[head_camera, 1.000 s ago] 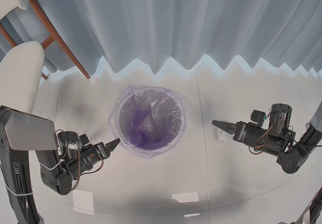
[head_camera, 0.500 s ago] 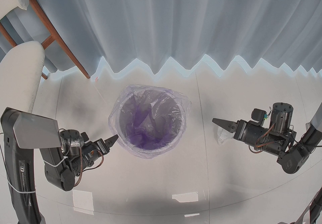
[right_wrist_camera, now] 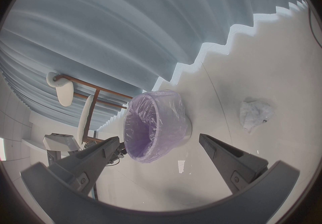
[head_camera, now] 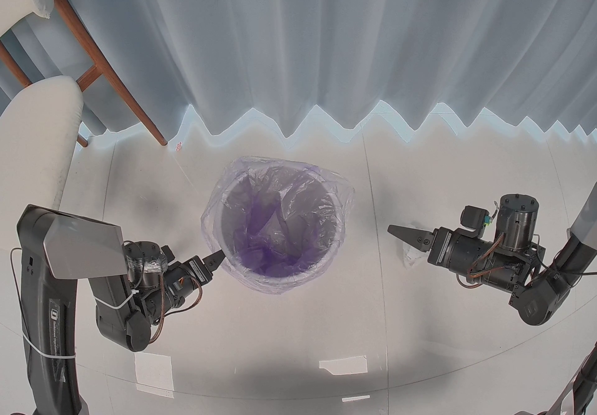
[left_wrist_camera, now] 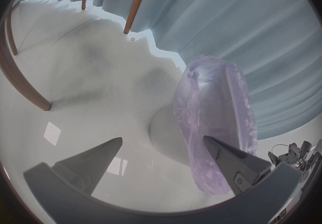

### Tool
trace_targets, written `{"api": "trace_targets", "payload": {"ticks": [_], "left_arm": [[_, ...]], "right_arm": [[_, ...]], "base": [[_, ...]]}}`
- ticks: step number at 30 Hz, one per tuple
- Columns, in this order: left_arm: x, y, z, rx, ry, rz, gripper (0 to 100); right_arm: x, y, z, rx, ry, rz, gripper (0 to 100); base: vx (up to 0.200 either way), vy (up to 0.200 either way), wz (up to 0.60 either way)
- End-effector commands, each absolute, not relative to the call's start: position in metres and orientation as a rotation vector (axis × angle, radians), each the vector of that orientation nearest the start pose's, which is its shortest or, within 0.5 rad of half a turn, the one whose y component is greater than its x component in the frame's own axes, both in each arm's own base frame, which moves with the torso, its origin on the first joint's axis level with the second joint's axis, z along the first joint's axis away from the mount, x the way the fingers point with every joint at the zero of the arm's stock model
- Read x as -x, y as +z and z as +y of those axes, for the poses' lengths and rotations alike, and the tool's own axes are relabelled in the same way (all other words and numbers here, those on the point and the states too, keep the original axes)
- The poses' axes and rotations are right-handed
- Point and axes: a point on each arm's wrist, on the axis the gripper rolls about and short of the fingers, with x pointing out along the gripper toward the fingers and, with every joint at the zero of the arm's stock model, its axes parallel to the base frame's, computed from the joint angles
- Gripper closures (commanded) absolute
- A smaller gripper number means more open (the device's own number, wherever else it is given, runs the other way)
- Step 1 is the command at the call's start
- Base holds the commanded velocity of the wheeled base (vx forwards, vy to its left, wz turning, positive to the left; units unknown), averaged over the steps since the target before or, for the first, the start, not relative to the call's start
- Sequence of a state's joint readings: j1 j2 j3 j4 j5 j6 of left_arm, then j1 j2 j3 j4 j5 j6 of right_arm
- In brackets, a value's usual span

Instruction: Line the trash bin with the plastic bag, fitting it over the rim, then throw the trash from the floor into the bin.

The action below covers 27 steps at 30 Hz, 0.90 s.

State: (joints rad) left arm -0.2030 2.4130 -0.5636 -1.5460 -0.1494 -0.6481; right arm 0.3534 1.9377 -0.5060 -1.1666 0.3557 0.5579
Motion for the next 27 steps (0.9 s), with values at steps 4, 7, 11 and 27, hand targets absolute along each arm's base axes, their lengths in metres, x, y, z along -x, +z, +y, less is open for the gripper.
{"api": "trace_targets", "payload": {"ticks": [4,7,11,27], "left_arm": [[-0.347,-0.043,-0.074,0.623,-0.218,0.435,0],[-0.353,-0.048,-0.071,0.619,-0.198,0.422,0],[-0.360,-0.060,-0.071,0.612,-0.171,0.418,0],[-0.384,-0.087,-0.066,0.508,-0.084,0.356,0]], "right_arm": [[-0.280,0.086,0.115,-0.529,0.616,0.482,0],[-0.278,0.086,0.119,-0.527,0.627,0.488,0],[-0.278,0.085,0.119,-0.527,0.627,0.493,0],[-0.282,0.077,0.121,-0.521,0.618,0.511,0]], "base": [[0.000,0.000,0.00],[0.000,0.000,0.00],[0.000,0.000,0.00],[0.000,0.000,0.00]]}}
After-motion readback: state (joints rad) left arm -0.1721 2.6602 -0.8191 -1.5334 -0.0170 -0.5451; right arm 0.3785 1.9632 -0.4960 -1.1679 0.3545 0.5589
